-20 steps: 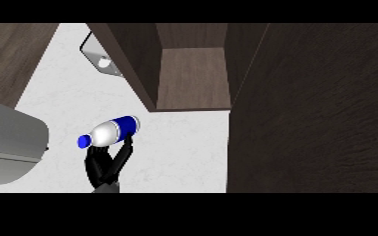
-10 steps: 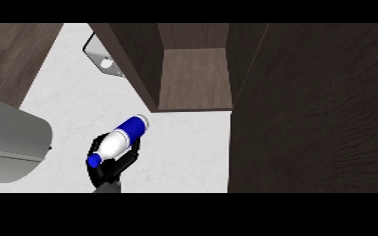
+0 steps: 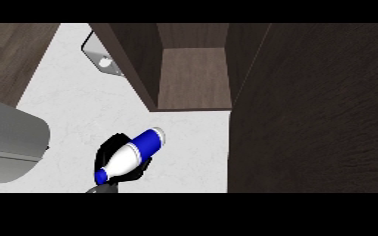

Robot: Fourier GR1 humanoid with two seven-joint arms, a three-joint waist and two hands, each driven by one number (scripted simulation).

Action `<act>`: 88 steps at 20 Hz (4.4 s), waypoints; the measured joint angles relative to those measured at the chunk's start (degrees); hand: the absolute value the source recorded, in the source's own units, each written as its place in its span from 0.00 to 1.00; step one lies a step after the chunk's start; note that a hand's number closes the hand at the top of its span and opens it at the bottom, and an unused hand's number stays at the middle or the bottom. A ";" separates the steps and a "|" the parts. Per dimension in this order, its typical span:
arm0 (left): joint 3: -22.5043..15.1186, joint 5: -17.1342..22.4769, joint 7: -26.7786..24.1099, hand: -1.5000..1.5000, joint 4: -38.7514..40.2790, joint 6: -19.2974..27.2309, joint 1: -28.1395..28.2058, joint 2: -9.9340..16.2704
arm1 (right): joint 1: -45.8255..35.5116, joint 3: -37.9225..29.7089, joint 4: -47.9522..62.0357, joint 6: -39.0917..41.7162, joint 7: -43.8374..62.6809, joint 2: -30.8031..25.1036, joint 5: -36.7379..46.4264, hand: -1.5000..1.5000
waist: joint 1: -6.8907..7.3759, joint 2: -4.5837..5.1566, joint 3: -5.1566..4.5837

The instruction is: Pick up the bottled water, place it into the cabinet and close the cabinet

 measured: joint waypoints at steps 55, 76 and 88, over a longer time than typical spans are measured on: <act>-6.00 -1.85 29.12 1.00 20.98 38.54 -49.77 -2.82 | -5.62 -7.16 3.25 4.74 -0.79 1.30 -3.45 0.00 | -3.54 1.86 -0.62; -4.19 -4.29 21.31 0.00 27.15 37.09 -56.88 -1.62 | -6.14 -7.05 3.87 7.23 -0.75 0.08 -5.15 0.00 | -4.45 2.37 -0.70; -0.78 -1.94 16.27 0.00 22.64 26.76 -56.74 -3.82 | -5.18 -7.07 3.72 7.39 0.56 0.02 -6.08 0.00 | -1.82 1.00 -0.59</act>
